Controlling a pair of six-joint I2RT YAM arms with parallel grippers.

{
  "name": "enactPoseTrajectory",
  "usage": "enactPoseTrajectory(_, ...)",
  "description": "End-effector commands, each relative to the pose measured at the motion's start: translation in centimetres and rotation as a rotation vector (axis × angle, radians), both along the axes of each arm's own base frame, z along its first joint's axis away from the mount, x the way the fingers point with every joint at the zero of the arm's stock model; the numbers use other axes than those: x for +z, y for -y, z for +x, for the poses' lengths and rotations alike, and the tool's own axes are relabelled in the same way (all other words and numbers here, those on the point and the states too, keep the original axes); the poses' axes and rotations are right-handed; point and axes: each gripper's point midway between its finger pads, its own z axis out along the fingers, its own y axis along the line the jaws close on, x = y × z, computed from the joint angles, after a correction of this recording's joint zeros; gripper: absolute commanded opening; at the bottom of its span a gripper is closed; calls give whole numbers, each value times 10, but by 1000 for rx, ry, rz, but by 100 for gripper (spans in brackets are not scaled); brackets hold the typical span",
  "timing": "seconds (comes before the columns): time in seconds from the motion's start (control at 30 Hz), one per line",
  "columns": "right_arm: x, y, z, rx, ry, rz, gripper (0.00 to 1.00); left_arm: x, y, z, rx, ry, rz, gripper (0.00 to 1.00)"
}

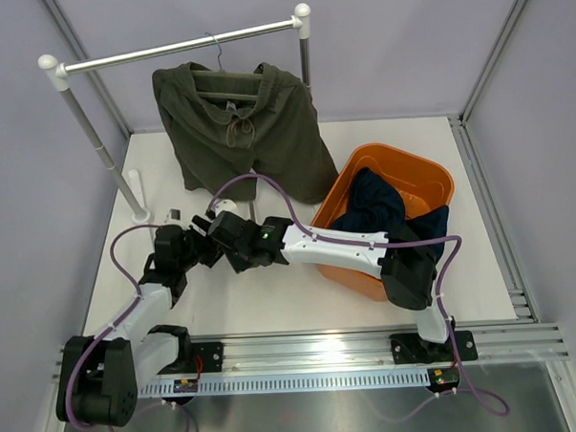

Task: Remove the shorts from the hanger

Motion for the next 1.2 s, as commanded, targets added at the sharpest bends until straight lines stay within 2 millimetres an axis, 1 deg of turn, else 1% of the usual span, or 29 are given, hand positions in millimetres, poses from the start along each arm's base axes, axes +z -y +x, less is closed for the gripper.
enactPoseTrajectory(0.0,18,-1,17,-47,52,19,0,16,2,15,31,88,-25,68)
enactPoseTrajectory(0.03,20,0,16,-44,53,23,0,14,3,16,30,83,-28,67)
enactPoseTrajectory(0.23,20,3,15,-24,51,9,0,15,13,22,-15,91,-18,61)
enactPoseTrajectory(0.37,20,4,14,-18,51,3,0,12,20,24,-60,75,-3,56)
enactPoseTrajectory(0.53,23,3,14,-3,51,2,0,8,23,25,-91,69,6,57)
enactPoseTrajectory(0.57,22,4,13,-1,50,-5,0,13,26,29,-104,82,3,57)
enactPoseTrajectory(0.6,23,3,13,1,51,-3,0,9,30,28,-128,65,-5,56)
enactPoseTrajectory(0.7,24,5,12,11,51,-10,0,15,37,32,-176,83,-22,56)
enactPoseTrajectory(0.73,26,5,12,17,52,-6,0,12,39,33,-188,74,-26,55)
enactPoseTrajectory(0.8,27,6,12,17,55,-5,0,16,43,35,-206,82,-37,52)
enactPoseTrajectory(0.87,28,7,12,19,58,-9,0,17,44,36,-209,82,-38,40)
enactPoseTrajectory(0.9,28,6,11,22,55,-7,0,18,43,36,-206,86,-36,27)
enactPoseTrajectory(0.93,28,6,11,24,53,-6,0,18,42,35,-203,80,-30,16)
enactPoseTrajectory(0.97,28,5,9,28,51,-4,0,22,41,35,-201,91,-23,9)
enactPoseTrajectory(1.03,26,5,7,33,37,-3,0,26,36,35,-199,94,27,3)
enactPoseTrajectory(1.07,26,6,6,35,31,-3,0,37,33,35,-193,121,54,0)
enactPoseTrajectory(1.1,28,7,5,34,30,-1,0,41,26,38,-169,128,97,0)
enactPoseTrajectory(1.13,29,8,4,30,30,-2,1,35,19,31,-178,91,164,0)
enactPoseTrajectory(1.17,30,11,4,25,32,-4,2,50,14,36,-162,120,203,0)
